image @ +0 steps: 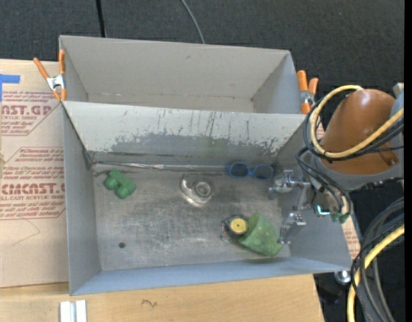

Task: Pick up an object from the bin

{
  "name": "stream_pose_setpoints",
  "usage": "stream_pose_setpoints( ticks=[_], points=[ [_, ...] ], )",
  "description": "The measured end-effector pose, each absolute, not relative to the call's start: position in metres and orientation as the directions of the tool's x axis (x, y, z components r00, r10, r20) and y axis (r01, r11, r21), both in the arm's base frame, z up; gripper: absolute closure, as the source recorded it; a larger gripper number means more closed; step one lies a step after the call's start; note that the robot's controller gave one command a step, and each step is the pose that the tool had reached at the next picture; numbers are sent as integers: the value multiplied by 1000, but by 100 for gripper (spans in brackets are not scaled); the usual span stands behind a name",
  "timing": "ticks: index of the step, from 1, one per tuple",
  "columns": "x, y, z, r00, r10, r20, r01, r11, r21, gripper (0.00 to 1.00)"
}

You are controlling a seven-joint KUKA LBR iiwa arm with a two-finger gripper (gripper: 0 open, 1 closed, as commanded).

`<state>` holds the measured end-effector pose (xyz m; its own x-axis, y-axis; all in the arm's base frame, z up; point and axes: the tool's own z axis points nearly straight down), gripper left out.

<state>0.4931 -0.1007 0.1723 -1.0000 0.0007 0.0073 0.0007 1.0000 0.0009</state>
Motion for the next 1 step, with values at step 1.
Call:
stream_pose_setpoints(
  ticks=[1],
  points=[
    [484, -83, 86, -999, 39, -6, 39, 999, 0, 0]
  ],
)
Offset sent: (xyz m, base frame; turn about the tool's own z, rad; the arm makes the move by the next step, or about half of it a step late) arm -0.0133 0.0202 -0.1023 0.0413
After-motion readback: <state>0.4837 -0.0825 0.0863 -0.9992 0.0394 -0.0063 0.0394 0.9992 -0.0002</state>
